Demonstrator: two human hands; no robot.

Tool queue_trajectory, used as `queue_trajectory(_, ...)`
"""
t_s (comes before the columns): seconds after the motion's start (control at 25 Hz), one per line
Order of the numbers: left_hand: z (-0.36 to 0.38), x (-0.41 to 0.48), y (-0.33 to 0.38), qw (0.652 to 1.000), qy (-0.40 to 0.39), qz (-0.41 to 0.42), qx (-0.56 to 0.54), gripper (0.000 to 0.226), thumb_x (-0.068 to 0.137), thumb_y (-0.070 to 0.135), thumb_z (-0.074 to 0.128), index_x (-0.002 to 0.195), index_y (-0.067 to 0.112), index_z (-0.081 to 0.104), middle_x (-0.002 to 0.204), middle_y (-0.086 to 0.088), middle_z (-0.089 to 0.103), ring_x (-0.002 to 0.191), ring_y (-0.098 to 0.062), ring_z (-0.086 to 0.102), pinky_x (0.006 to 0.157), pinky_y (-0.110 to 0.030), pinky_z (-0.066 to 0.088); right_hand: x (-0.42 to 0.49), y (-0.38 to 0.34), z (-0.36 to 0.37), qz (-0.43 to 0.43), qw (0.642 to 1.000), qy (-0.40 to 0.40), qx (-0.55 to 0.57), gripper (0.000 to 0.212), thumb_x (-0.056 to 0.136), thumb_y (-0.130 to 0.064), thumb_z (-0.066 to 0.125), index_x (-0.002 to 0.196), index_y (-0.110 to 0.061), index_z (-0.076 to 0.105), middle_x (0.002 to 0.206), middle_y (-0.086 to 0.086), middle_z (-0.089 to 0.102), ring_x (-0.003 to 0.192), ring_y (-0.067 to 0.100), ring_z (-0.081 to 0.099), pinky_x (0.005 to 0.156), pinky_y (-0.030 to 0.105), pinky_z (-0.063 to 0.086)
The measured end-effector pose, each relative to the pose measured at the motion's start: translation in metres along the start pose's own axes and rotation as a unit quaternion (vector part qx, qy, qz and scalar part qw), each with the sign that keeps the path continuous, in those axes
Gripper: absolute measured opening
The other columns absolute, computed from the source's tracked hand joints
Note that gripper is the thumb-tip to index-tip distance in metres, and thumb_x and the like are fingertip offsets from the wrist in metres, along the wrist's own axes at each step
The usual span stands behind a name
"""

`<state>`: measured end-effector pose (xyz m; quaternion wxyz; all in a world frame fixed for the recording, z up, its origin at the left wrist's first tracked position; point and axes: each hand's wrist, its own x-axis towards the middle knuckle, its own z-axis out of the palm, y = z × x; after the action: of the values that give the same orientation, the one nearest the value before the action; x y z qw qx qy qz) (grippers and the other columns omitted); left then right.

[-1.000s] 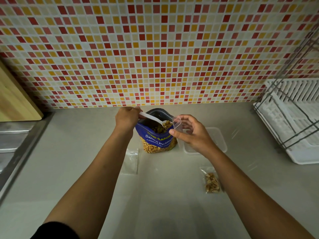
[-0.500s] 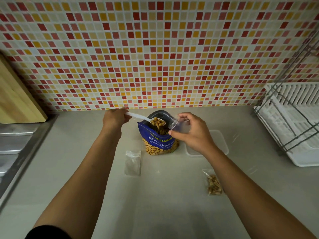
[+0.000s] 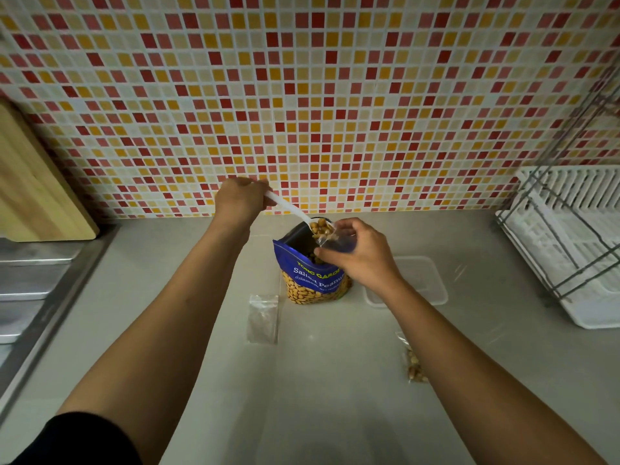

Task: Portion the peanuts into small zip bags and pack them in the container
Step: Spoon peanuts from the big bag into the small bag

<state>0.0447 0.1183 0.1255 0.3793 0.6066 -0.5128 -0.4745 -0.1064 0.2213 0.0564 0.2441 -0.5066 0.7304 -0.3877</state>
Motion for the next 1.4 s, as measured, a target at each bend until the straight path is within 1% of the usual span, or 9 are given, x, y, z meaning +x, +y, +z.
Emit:
queue_trajectory(0.08, 0.002, -0.01, 0.011, 0.991, -0.033, 0.106, 0.07, 0.018, 0.095, 0.023, 0.049, 0.098, 0.011, 0.063, 0.102, -0.004, 0.067, 0.079, -0.013, 0.062, 0.064, -0.019, 0.046, 0.0, -0.005, 0.001, 0.004, 0.999, 0.006, 0.035, 0.057, 0.066, -0.044, 0.079, 0.113, -0.021, 0.056, 0.113, -0.005, 0.061, 0.104, 0.013, 0.056, 0.088, 0.032, 0.05)
queue_trajectory(0.28, -0.01, -0.031, 0.038, 0.893, -0.038, 0.371, 0.25, 0.028, 0.096, 0.031, 0.047, 0.098, 0.011, 0.067, 0.087, -0.001, 0.068, 0.062, -0.013, 0.057, 0.057, -0.028, 0.046, -0.001, -0.012, 0.003, 0.019, 0.995, 0.016, 0.101, 0.056, 0.069, -0.037, 0.079, 0.117, -0.019, 0.055, 0.106, -0.007, 0.057, 0.098, 0.01, 0.055, 0.079, 0.024, 0.046)
queue_trajectory(0.48, -0.02, -0.013, 0.018, 0.96, 0.05, 0.228, 0.152, 0.027, 0.096, 0.027, 0.047, 0.104, 0.009, 0.066, 0.093, -0.005, 0.068, 0.063, -0.006, 0.055, 0.057, -0.02, 0.044, -0.006, 0.004, -0.006, 0.051, 0.984, 0.028, 0.17, 0.047, 0.072, -0.035, 0.077, 0.11, -0.023, 0.053, 0.106, -0.007, 0.06, 0.099, 0.011, 0.057, 0.075, 0.019, 0.049)
queue_trajectory(0.56, -0.003, -0.014, -0.014, 0.941, 0.012, 0.228, 0.249, 0.029, 0.095, 0.032, 0.048, 0.104, 0.011, 0.066, 0.095, -0.006, 0.07, 0.079, -0.017, 0.063, 0.072, -0.034, 0.052, -0.008, 0.013, -0.009, 0.076, 0.976, 0.02, 0.203, 0.049, 0.073, -0.035, 0.076, 0.115, -0.02, 0.054, 0.108, -0.005, 0.062, 0.102, 0.013, 0.059, 0.074, 0.02, 0.05)
queue_trajectory(0.72, 0.039, -0.018, -0.061, 0.873, 0.002, 0.232, 0.429, 0.03, 0.095, 0.038, 0.046, 0.108, 0.02, 0.066, 0.104, -0.007, 0.066, 0.117, -0.026, 0.048, 0.098, -0.051, 0.033, -0.01, 0.02, -0.012, 0.083, 0.971, -0.002, 0.226, 0.045, 0.075, -0.032, 0.076, 0.114, -0.02, 0.055, 0.111, -0.004, 0.065, 0.102, 0.01, 0.06, 0.067, 0.015, 0.049)
queue_trajectory(0.92, 0.064, 0.0, -0.064, 0.922, -0.037, 0.054, 0.382, 0.025, 0.094, 0.035, 0.049, 0.093, 0.017, 0.066, 0.089, -0.005, 0.06, 0.087, -0.022, 0.055, 0.099, -0.055, 0.038, -0.009, 0.022, -0.014, 0.073, 0.974, -0.018, 0.214, 0.043, 0.075, -0.034, 0.075, 0.111, -0.023, 0.055, 0.109, -0.008, 0.063, 0.099, 0.006, 0.059, 0.066, 0.014, 0.048)
queue_trajectory(1.12, 0.056, 0.009, -0.06, 0.965, -0.067, 0.023, 0.253, 0.03, 0.094, 0.029, 0.051, 0.075, 0.008, 0.062, 0.064, -0.002, 0.054, 0.07, -0.019, 0.055, 0.066, -0.029, 0.046, -0.007, 0.026, -0.017, 0.073, 0.974, -0.028, 0.211, 0.047, 0.075, -0.035, 0.075, 0.115, -0.02, 0.055, 0.116, -0.004, 0.063, 0.107, 0.011, 0.059, 0.07, 0.018, 0.049)
queue_trajectory(1.28, 0.055, 0.006, -0.062, 0.972, -0.037, -0.003, 0.231, 0.028, 0.091, 0.032, 0.053, 0.067, 0.02, 0.058, 0.079, -0.006, 0.064, 0.086, -0.026, 0.062, 0.09, -0.05, 0.049, -0.008, 0.025, -0.018, 0.07, 0.975, -0.032, 0.21, 0.048, 0.075, -0.034, 0.075, 0.117, -0.021, 0.054, 0.117, -0.003, 0.063, 0.107, 0.012, 0.058, 0.068, 0.017, 0.048)
queue_trajectory(1.4, 0.054, 0.004, -0.063, 0.976, -0.032, -0.003, 0.214, 0.022, 0.09, 0.031, 0.055, 0.071, 0.021, 0.059, 0.088, -0.006, 0.066, 0.09, -0.026, 0.062, 0.092, -0.05, 0.049, -0.008, 0.026, -0.02, 0.072, 0.974, -0.04, 0.211, 0.045, 0.076, -0.034, 0.074, 0.115, -0.022, 0.054, 0.117, -0.003, 0.063, 0.106, 0.012, 0.058, 0.067, 0.017, 0.048)
